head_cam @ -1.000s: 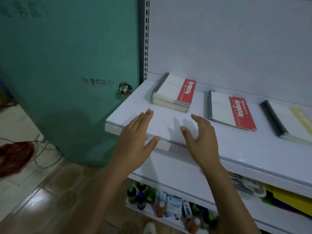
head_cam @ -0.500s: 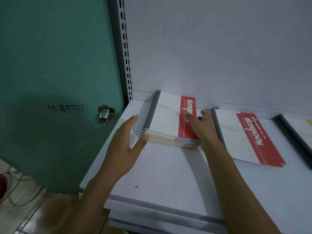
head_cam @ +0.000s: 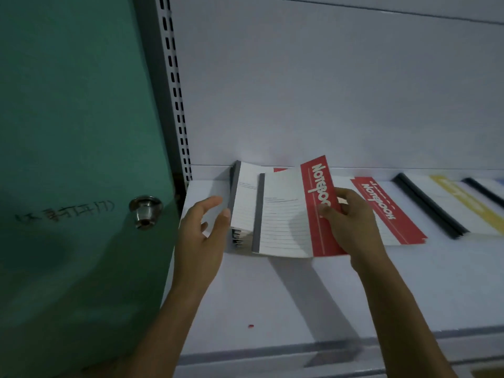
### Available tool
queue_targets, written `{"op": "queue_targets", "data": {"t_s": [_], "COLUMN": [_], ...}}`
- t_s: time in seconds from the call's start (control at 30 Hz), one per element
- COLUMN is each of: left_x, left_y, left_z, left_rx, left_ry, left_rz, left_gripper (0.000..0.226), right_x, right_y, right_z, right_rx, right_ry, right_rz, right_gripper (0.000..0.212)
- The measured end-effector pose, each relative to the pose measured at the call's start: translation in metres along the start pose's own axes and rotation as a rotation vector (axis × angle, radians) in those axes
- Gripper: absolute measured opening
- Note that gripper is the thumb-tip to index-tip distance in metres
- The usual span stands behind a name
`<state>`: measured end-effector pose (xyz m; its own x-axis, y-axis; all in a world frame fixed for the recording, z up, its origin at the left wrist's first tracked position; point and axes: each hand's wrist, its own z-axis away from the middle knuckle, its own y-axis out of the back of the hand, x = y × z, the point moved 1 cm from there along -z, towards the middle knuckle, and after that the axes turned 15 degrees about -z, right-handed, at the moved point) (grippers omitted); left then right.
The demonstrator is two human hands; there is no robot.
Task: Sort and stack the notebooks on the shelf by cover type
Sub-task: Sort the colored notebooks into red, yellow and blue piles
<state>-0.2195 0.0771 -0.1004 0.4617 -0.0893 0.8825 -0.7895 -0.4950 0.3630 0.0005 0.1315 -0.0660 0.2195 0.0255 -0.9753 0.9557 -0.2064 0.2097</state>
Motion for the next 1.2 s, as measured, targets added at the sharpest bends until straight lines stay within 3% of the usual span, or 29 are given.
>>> {"op": "queue_targets", "data": {"t_s": [0.27, 0.4, 0.53, 0.63, 0.77, 0.9, 1.03, 1.2], "left_x": [-0.011, -0.009, 0.003, -0.001, -0.002, -0.001, 0.001, 0.015], "left_y": [0.014, -0.002, -0.024, -0.029, -0.015, 0.001, 0.016, 0.028], "left_z": [-0.007, -0.034, -0.061, -0.059, -0.05, -0.037, -0.025, 0.002], "left_rx": [-0.107, -0.237, -0.482, -0.563, -0.595, -0.489, -0.258, -0.037], "left_ry": [-0.059, -0.051, 0.138, 0.226, 0.193, 0.103, 0.062, 0.004], "left_rz": [-0.061, -0.209, -0.153, -0.071, -0.028, -0.083, -0.223, -0.173], "left_gripper": [0.029, 0.053, 0.081, 0.068, 0.039, 0.032, 0.02, 0.005], "right_x": [-0.038, -0.033, -0.017, -0.005, 0.007, 0.015, 0.021, 0.026], "right_y": [0.007, 0.016, 0.03, 0.04, 0.043, 0.04, 0.043, 0.071], "right_z": [0.057, 0.093, 0.131, 0.152, 0.166, 0.172, 0.172, 0.176], "right_rx": [0.127, 0.142, 0.214, 0.296, 0.361, 0.344, 0.299, 0.234], "right_ry": [0.142, 0.11, 0.071, 0.033, -0.009, -0.034, -0.051, -0.027], "right_rz": [-0.109, -0.154, -0.155, -0.205, -0.286, -0.334, -0.373, -0.422], "right_gripper": [0.021, 0.019, 0.018, 0.019, 0.025, 0.027, 0.026, 0.026]}}
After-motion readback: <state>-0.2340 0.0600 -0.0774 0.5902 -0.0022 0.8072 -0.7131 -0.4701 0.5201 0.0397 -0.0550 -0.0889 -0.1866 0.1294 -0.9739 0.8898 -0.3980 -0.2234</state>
